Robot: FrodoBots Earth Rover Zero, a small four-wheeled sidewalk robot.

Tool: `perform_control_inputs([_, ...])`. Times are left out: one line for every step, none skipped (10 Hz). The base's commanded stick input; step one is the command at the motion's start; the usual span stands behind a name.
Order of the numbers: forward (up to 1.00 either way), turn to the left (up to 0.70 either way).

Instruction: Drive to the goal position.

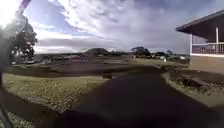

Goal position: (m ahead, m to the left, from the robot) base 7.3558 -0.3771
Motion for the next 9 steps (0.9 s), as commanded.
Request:
perform_control_inputs([0.70,-0.30])
perform_control_inputs([0.70,-0.13])
perform_control_inputs([0.70,0.00])
perform_control_inputs([0.70,0.00])
perform_control_inputs([0.70,0.00])
perform_control_inputs([0.70,0.00])
perform_control_inputs([0.70,0.00])
perform_control_inputs([0.70,0.00])
perform_control_inputs([0.70,0.00])
